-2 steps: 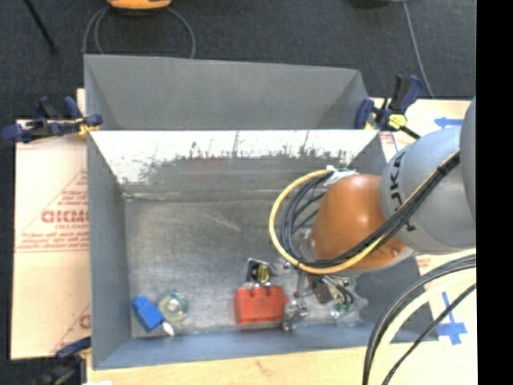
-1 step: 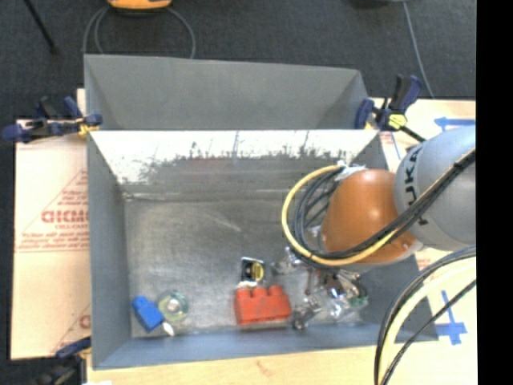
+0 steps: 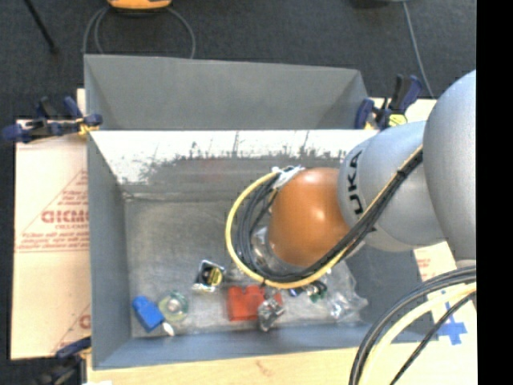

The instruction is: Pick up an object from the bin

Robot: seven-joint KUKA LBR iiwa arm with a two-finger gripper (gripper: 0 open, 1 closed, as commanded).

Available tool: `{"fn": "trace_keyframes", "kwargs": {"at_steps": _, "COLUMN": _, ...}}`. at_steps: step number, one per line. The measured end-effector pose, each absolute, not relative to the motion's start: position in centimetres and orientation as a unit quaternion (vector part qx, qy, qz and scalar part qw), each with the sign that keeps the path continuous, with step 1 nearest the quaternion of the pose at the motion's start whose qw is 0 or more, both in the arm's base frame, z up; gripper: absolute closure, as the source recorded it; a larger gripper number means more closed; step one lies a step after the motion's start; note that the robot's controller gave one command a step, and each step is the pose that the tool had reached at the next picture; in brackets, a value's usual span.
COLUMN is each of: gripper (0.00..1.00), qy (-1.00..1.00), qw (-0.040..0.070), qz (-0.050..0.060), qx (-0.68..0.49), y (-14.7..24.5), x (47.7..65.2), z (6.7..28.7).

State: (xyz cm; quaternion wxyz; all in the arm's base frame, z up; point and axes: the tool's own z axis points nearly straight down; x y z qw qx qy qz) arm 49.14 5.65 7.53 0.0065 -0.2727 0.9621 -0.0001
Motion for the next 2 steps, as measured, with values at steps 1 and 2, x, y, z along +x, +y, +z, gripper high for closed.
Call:
{"fn": "trace_keyframes", "kwargs": {"at_steps": 1, "gripper": 1.00, "qy": 0.962, "qw": 0.009, "qz": 0.000, "qx": -0.272, "y": 5.7, "x": 49.4, "z": 7.7}}
{"fn": "trace_keyframes", "kwargs": {"at_steps": 2, "gripper": 1.00, "qy": 0.936, "qw": 0.006, "qz": -0.001, "qx": -0.351, "y": 6.1, "x": 50.1, "z": 24.6}}
